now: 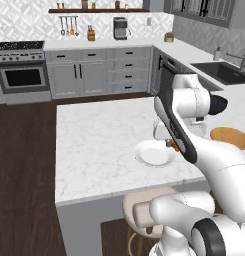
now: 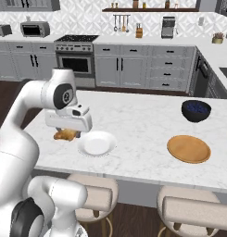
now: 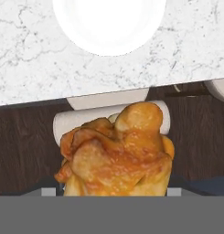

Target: Pick the chicken drumstick and lemon from their plates and place them in the bowl. Then put the bowl in the fridge.

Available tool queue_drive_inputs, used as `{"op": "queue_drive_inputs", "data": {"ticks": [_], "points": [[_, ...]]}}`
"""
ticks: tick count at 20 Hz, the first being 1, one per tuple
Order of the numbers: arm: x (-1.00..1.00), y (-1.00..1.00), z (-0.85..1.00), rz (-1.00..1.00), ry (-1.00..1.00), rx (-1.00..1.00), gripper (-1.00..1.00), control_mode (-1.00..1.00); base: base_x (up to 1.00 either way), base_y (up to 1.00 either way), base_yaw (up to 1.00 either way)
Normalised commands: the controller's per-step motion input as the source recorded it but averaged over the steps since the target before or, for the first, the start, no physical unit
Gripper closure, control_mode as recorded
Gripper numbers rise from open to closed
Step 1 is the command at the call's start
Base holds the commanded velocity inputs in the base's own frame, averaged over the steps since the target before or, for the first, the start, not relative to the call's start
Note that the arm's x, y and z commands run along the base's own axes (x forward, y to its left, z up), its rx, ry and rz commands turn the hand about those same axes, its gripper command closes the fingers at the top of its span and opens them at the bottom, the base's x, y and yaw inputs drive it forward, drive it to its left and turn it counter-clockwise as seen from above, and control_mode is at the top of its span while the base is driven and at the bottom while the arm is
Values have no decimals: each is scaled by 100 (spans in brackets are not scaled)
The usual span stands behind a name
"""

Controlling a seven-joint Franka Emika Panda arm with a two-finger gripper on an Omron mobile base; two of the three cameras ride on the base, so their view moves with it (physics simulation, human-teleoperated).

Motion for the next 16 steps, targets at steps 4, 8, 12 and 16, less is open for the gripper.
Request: {"op": "queue_drive_inputs", "data": {"ticks": [4,8,12,16], "points": [[0,0,0,0,0,0,100,-100,0,0,0],[0,0,0,0,0,0,100,100,0,-20,0],[0,0,0,0,0,0,100,100,0,-81,0],[0,0,0,0,0,0,100,100,-2,-94,0]]}}
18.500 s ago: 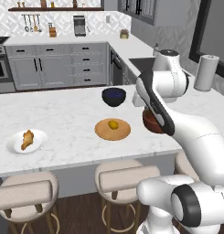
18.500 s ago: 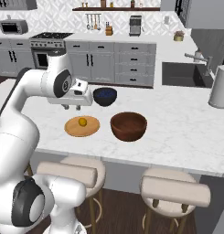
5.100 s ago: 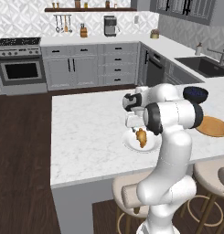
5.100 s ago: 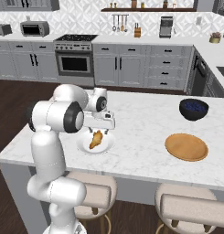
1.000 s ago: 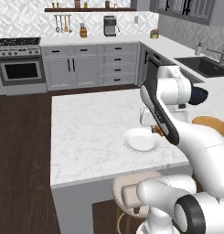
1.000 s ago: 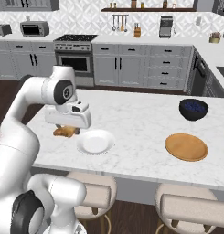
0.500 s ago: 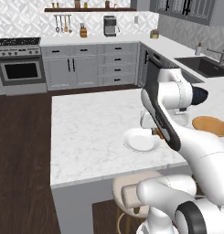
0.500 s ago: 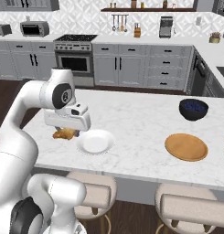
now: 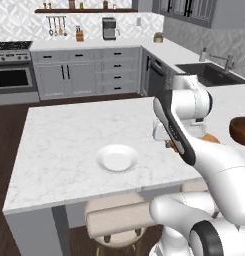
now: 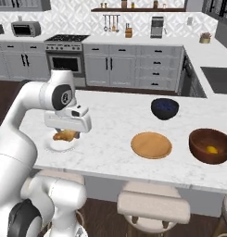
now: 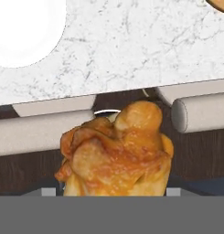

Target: Pick the chicken drumstick and lemon from their plates and place them in the bowl. Then put the bowl in the fridge.

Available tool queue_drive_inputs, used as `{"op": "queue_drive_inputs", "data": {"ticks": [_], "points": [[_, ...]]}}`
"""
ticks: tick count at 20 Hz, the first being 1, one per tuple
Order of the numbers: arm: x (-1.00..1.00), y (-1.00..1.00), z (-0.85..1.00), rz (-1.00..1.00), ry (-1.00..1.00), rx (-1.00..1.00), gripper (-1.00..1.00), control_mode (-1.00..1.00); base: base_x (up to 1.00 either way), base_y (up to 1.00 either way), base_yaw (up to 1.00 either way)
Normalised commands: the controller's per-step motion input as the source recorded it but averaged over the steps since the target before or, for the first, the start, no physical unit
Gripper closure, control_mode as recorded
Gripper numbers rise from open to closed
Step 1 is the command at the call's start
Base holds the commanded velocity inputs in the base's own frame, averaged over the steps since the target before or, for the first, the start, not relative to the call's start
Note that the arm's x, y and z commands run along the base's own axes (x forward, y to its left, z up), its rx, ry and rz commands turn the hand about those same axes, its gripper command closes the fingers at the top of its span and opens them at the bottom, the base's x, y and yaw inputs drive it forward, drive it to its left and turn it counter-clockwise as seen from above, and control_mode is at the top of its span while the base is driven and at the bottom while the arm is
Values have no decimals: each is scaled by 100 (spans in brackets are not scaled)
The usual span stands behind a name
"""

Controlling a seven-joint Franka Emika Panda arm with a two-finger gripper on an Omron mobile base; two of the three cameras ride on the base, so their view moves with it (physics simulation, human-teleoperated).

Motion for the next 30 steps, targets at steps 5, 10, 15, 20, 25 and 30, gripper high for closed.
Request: {"op": "queue_drive_inputs", "data": {"ticks": [5,10,15,20,25,30], "points": [[0,0,0,0,0,0,100,100,0,-84,0],[0,0,0,0,0,0,100,100,0,-82,0],[0,0,0,0,0,0,100,100,0,-81,0],[0,0,0,0,0,0,100,100,5,-60,0],[0,0,0,0,0,0,100,100,23,-35,0],[0,0,0,0,0,0,100,100,39,-23,0]]}}
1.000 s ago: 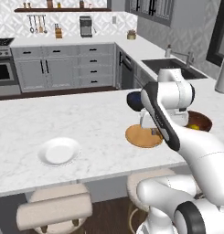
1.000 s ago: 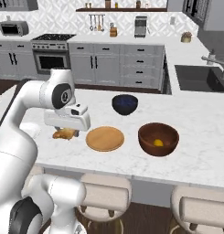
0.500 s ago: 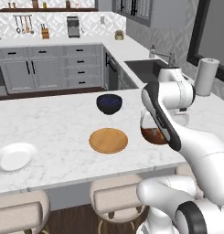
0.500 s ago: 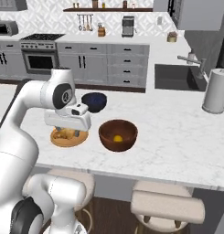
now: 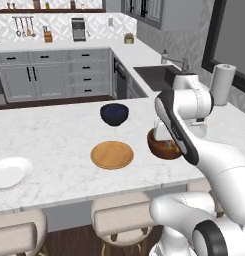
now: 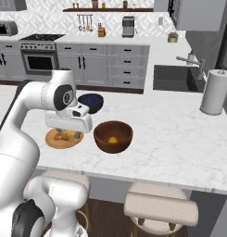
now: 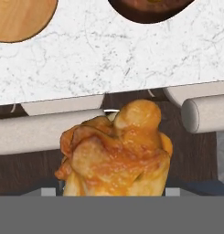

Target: Pick the chicken drumstick and lemon from their plates and place them in the bowl. Then put the bowl in the fridge.

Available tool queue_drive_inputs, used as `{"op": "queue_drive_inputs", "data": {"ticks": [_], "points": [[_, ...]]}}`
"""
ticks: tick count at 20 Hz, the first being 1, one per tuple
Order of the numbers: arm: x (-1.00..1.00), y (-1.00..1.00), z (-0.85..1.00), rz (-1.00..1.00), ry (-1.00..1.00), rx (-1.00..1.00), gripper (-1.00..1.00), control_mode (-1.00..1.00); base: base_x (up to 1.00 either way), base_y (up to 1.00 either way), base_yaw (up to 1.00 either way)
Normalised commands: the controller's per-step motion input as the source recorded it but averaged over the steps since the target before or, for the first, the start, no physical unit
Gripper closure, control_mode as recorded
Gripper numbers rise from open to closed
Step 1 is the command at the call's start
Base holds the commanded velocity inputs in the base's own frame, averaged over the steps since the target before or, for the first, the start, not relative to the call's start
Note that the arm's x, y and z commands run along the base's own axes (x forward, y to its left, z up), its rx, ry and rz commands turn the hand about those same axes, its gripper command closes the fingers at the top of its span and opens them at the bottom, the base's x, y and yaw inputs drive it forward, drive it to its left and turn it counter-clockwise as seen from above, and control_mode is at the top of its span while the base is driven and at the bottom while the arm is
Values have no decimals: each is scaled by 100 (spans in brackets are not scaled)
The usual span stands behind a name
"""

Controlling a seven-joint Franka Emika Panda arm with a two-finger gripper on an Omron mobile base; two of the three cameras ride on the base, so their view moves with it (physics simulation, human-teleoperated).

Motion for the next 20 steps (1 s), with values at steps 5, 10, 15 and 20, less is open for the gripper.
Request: {"op": "queue_drive_inputs", "data": {"ticks": [5,10,15,20], "points": [[0,0,0,0,0,0,100,100,28,-49,0],[0,0,0,0,0,0,100,100,24,-42,0],[0,0,0,0,0,0,100,100,40,-3,0],[79,-17,0,7,0,0,100,-100,0,0,0]]}}
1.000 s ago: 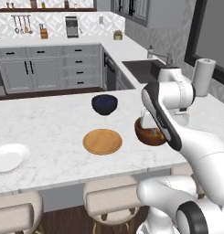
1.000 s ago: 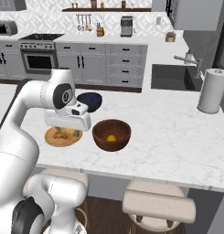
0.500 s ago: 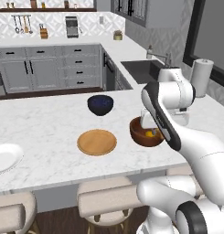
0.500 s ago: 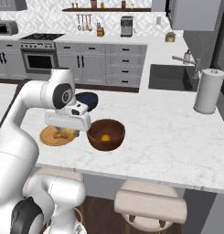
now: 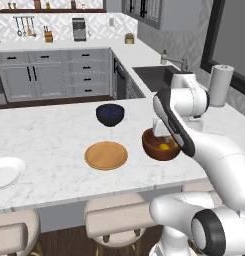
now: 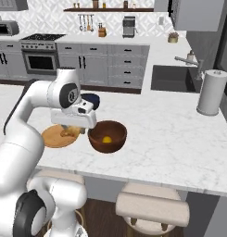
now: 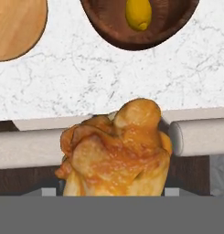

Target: Pick the chicken drumstick and lemon from their plates and place them in the bowl. Then put the bowl in the fridge.

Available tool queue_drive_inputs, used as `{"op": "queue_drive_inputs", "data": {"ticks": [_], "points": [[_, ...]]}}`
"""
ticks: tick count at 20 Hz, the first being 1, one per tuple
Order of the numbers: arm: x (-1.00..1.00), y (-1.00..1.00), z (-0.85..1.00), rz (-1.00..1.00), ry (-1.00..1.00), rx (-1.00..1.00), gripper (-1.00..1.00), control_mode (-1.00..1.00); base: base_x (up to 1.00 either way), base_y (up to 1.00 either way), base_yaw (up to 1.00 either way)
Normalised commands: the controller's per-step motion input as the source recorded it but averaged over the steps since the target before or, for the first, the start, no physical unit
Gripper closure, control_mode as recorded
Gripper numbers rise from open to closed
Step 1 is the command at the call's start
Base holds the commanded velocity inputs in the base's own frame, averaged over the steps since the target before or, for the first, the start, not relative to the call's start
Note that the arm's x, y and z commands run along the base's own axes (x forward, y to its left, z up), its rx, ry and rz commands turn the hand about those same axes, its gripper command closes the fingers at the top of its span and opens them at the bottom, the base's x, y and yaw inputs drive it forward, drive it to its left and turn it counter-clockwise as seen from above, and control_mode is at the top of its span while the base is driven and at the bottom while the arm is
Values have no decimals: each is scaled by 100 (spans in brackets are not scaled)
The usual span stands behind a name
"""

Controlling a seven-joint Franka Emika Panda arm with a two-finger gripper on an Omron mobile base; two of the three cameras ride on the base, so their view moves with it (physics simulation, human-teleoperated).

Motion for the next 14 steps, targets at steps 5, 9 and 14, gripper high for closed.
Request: {"op": "queue_drive_inputs", "data": {"ticks": [5,9,14], "points": [[100,-24,-4,13,0,0,100,-100,0,0,0],[100,-48,-56,8,-1,0,100,-100,0,0,0],[100,-24,-66,0,-1,0,100,-100,0,0,0]]}}
